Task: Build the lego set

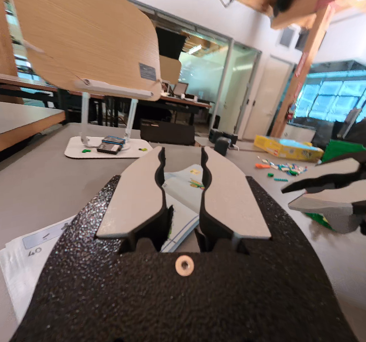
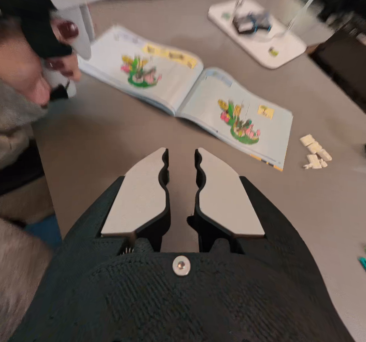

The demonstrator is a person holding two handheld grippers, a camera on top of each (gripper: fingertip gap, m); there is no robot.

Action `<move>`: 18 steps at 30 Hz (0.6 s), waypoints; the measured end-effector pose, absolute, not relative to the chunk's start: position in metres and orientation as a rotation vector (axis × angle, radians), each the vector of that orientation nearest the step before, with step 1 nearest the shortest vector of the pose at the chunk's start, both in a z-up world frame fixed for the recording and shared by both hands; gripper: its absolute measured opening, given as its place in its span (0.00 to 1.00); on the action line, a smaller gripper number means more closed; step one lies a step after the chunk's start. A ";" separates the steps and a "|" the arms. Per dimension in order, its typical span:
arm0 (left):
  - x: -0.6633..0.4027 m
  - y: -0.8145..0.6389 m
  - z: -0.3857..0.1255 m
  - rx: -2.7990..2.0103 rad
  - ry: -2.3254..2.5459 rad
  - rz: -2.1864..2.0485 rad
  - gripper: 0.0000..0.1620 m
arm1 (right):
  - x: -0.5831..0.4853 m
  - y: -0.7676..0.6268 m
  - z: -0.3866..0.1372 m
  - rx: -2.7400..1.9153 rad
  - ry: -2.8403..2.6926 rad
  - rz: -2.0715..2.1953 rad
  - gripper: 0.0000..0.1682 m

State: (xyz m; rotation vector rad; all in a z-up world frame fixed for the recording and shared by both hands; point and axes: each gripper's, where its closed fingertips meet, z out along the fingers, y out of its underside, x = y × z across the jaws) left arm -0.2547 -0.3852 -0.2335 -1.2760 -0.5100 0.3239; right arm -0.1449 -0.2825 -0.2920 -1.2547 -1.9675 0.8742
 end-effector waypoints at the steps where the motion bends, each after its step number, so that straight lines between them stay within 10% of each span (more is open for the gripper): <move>1: -0.257 -0.389 -0.231 -1.238 -0.537 0.338 0.21 | -0.148 -0.284 -0.288 -1.233 -1.892 0.931 0.12; 18: -0.267 -0.438 -0.213 -0.950 -0.706 0.687 0.00 | -0.163 -0.271 -0.278 -0.855 -1.460 0.851 0.00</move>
